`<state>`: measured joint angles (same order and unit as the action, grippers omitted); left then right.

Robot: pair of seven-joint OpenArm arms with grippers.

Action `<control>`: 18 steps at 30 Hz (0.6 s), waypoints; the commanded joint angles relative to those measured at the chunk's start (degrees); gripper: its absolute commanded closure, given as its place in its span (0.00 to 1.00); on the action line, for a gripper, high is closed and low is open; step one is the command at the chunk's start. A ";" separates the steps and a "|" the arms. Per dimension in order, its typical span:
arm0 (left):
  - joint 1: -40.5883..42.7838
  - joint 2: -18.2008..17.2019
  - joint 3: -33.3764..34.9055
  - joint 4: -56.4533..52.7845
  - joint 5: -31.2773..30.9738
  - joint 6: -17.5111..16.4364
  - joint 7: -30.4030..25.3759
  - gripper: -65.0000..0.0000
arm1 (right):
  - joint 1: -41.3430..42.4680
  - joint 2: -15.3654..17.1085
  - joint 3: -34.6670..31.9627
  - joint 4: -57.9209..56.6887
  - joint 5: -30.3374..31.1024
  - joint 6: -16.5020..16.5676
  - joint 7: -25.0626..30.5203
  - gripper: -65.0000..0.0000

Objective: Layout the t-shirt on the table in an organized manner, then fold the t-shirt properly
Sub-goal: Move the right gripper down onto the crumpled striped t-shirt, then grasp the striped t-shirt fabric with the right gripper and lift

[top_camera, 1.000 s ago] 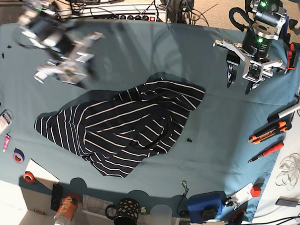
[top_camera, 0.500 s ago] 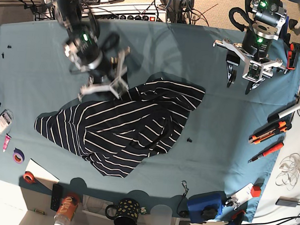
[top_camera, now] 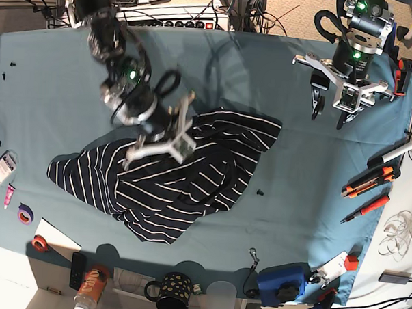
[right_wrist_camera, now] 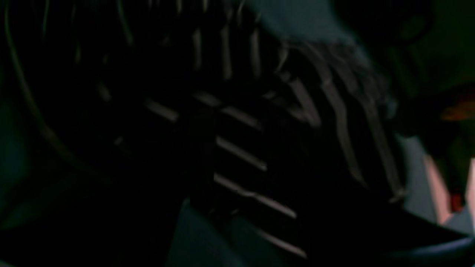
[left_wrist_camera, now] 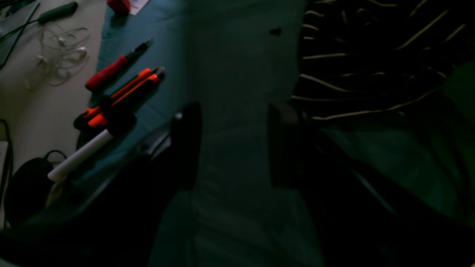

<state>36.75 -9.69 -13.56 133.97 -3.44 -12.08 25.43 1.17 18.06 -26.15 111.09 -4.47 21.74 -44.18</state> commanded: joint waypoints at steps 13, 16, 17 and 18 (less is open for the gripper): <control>0.24 -0.15 -0.11 1.03 -0.17 0.07 -1.49 0.55 | 14.12 0.20 -4.96 -10.05 4.63 2.95 -3.80 0.66; 0.24 -0.15 -0.11 1.03 -0.15 0.07 -1.46 0.55 | 17.09 0.20 -9.18 -12.02 4.63 4.59 -4.26 0.66; 0.24 -0.15 -0.11 1.03 -0.15 0.07 -1.49 0.55 | 17.79 0.20 -10.64 -12.44 4.66 5.18 -5.20 0.66; 0.24 -0.15 -0.11 1.03 -0.15 0.07 -1.46 0.55 | 18.36 0.13 -12.17 -12.85 4.61 5.25 -6.56 0.66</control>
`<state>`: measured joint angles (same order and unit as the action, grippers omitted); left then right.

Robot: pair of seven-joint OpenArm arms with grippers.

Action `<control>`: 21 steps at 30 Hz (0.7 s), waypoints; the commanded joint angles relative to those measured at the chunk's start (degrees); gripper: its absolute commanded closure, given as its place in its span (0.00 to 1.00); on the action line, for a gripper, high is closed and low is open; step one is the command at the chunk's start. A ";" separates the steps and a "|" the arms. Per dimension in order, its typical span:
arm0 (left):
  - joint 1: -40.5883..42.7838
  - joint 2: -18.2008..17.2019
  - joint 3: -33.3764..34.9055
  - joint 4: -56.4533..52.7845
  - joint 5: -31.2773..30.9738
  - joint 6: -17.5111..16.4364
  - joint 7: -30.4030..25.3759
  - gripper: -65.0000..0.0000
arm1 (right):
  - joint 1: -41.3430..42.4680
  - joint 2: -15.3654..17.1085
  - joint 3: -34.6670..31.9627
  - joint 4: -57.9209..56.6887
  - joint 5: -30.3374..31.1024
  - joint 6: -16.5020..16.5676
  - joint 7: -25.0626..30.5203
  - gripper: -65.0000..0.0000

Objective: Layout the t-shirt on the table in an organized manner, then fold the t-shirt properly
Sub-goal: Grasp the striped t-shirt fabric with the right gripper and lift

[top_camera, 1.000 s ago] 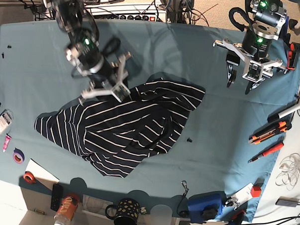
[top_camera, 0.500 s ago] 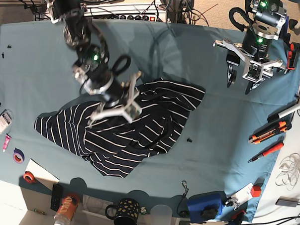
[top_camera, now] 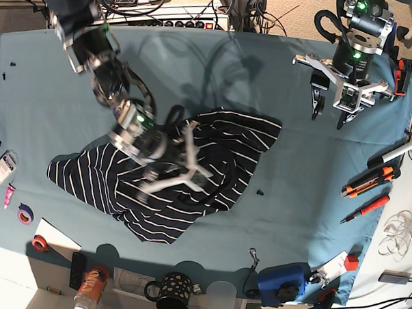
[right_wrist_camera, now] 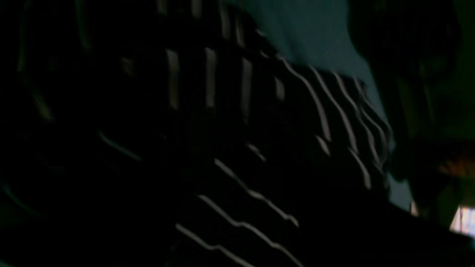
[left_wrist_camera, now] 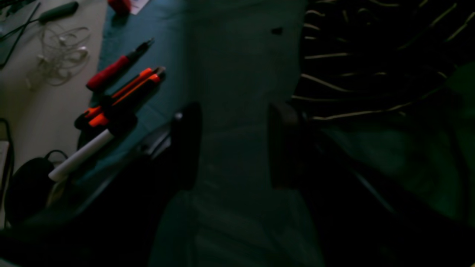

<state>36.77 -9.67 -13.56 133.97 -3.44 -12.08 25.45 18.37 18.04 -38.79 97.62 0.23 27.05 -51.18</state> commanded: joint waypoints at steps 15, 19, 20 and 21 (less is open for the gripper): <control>0.22 -0.17 -0.11 1.03 -0.15 0.07 -1.49 0.55 | 3.39 -1.20 -6.97 -2.86 -0.61 -7.30 -4.90 1.00; 0.22 -0.17 -0.11 1.03 -0.15 0.07 -1.49 0.55 | 3.41 -1.22 -6.97 -2.84 -6.82 -12.55 -3.08 1.00; 0.22 -0.17 -0.11 1.03 -0.15 0.07 -1.49 0.55 | 3.43 -1.20 -6.95 -2.80 -8.17 -14.03 -2.58 1.00; 0.22 -0.17 -0.11 1.03 -0.15 0.07 -1.51 0.55 | 3.58 -1.20 -6.91 -2.80 -9.14 -15.28 -2.36 1.00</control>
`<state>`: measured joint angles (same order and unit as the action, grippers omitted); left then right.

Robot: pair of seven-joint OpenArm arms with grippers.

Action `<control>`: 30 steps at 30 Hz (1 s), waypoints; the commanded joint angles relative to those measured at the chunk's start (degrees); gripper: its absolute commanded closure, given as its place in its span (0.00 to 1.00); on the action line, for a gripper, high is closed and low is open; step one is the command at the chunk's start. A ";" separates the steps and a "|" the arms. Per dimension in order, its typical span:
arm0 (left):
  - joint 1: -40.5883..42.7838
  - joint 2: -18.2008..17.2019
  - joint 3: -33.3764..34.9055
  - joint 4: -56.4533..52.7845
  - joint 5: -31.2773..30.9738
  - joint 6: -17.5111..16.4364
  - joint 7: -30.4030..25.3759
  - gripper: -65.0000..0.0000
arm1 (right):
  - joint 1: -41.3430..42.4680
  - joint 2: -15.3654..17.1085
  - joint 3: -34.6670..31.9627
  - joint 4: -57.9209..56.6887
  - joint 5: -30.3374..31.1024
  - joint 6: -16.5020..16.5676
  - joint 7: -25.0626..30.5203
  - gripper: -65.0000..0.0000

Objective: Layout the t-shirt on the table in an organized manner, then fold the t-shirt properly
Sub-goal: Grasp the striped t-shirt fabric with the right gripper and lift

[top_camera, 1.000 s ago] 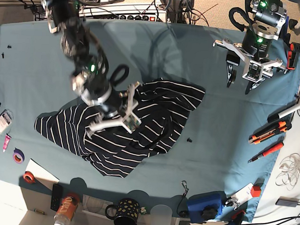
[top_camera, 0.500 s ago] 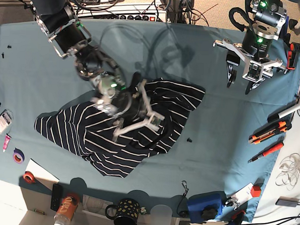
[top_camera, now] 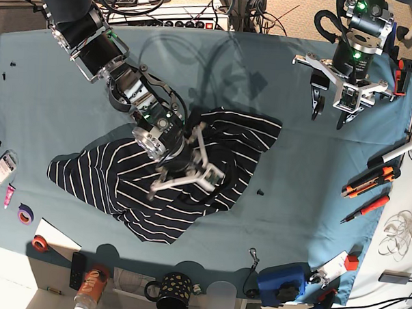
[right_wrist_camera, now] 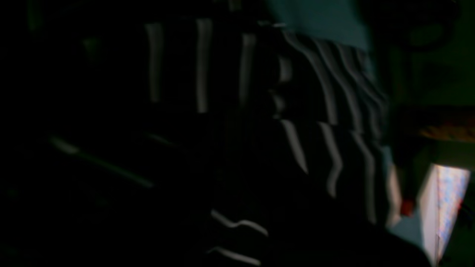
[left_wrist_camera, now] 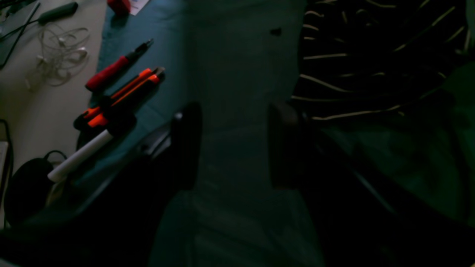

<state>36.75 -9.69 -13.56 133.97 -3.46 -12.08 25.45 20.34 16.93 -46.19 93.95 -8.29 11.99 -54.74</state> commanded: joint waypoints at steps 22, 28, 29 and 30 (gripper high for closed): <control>0.24 -0.15 -0.11 1.03 -0.15 0.07 -1.51 0.55 | 5.11 -1.51 0.48 0.87 12.55 6.99 -5.70 0.60; 0.24 -0.15 -0.11 1.03 -0.17 0.07 -1.51 0.55 | 5.25 -4.76 0.39 -0.24 19.43 13.64 -9.22 0.60; 0.24 -0.15 -0.11 1.03 -0.15 0.07 -1.49 0.55 | 5.31 -5.29 0.39 -1.46 17.68 13.62 -8.87 0.60; 0.26 -0.15 -0.11 1.03 -0.17 0.07 -1.44 0.55 | 5.40 -6.03 0.39 -3.23 15.87 13.60 -8.87 0.60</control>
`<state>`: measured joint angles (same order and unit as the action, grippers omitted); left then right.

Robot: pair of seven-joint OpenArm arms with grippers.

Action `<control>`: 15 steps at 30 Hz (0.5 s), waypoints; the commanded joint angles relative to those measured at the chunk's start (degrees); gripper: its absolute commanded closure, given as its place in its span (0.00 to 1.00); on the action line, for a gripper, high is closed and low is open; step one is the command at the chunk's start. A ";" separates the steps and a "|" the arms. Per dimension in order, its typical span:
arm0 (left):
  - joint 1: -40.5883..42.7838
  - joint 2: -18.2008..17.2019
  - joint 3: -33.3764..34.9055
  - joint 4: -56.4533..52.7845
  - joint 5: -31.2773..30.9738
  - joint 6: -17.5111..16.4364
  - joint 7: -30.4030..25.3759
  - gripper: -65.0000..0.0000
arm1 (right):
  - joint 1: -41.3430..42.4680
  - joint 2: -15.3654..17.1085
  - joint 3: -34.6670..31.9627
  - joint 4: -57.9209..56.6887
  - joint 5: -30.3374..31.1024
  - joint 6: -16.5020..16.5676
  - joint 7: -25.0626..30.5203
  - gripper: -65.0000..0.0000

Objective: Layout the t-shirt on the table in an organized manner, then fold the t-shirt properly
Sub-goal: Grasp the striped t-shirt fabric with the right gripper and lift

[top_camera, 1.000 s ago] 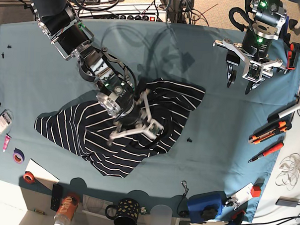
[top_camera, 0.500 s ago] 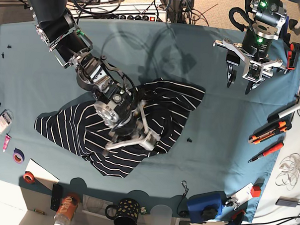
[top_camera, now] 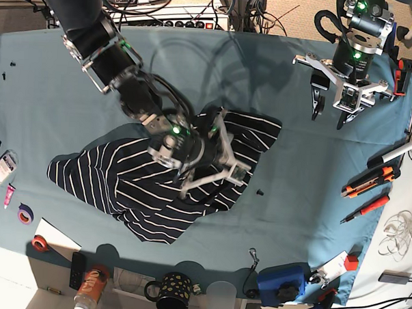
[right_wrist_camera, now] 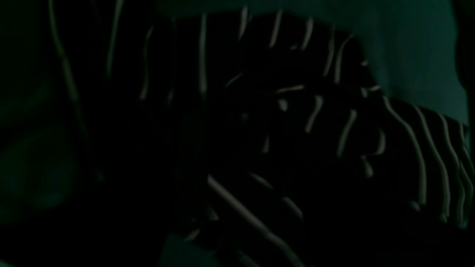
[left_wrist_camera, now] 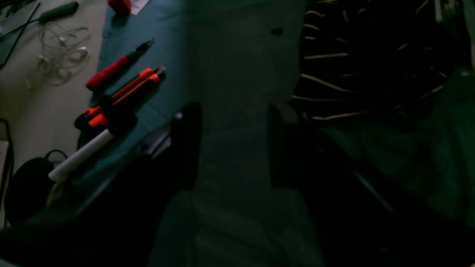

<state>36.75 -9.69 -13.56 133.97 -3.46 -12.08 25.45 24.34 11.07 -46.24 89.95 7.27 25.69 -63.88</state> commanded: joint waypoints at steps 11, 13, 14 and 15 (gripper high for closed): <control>0.24 -0.15 -0.11 1.03 -0.15 0.07 -1.49 0.55 | 1.53 -5.05 0.44 -13.75 -6.69 0.04 1.22 0.60; 0.24 -0.15 -0.11 1.03 -0.15 0.07 -1.49 0.55 | 1.51 -5.05 0.44 -12.02 -6.71 -1.73 -0.96 0.70; 0.24 -0.15 -0.11 1.03 -0.15 0.07 -1.49 0.55 | 1.53 -5.03 0.46 -10.78 -6.73 -2.34 -1.95 0.81; 0.24 -0.15 -0.11 1.03 -0.15 0.07 -1.49 0.55 | 1.53 -5.01 0.48 -9.25 -6.91 -2.43 -2.75 0.93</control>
<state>36.77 -9.67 -13.56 133.97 -3.46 -12.08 25.45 24.51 5.87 -46.02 79.99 0.56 23.40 -66.30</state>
